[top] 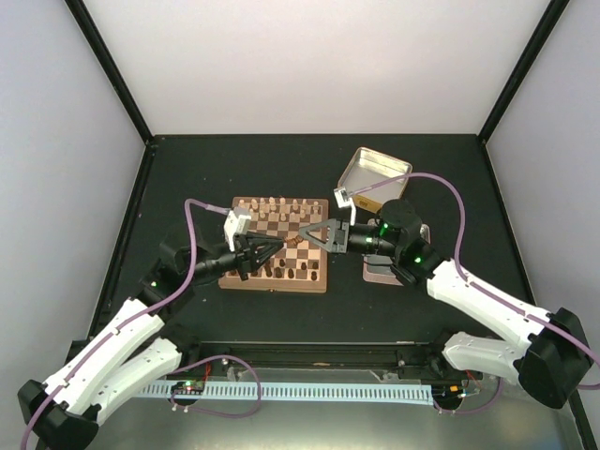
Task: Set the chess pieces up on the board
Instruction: Pick up the chess piece from the chessboard, then place the chess piece on the chessboard.
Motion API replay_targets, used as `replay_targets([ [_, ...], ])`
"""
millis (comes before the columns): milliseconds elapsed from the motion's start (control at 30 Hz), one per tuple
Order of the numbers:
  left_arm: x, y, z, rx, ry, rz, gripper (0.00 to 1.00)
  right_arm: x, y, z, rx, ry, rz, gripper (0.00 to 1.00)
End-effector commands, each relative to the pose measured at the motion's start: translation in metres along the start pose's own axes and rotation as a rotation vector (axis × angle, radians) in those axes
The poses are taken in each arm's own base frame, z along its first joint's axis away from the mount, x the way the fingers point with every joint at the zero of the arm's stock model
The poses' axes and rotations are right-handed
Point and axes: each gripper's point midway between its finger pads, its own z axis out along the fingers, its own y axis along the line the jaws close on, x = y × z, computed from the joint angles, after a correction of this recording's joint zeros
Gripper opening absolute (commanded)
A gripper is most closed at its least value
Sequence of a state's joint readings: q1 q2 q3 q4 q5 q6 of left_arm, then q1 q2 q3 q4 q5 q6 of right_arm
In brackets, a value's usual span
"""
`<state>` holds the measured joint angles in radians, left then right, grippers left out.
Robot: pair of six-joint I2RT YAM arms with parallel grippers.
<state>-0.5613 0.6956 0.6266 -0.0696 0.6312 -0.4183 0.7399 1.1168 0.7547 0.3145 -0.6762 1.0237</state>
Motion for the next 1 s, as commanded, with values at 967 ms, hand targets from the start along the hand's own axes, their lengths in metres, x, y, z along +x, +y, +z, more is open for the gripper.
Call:
replay_targets([
  [967,-0.003,0.114,-0.058,-0.716,-0.007,-0.191,0.02,0.063,-0.166,0.032,1.013,0.176,-0.603,0.01],
])
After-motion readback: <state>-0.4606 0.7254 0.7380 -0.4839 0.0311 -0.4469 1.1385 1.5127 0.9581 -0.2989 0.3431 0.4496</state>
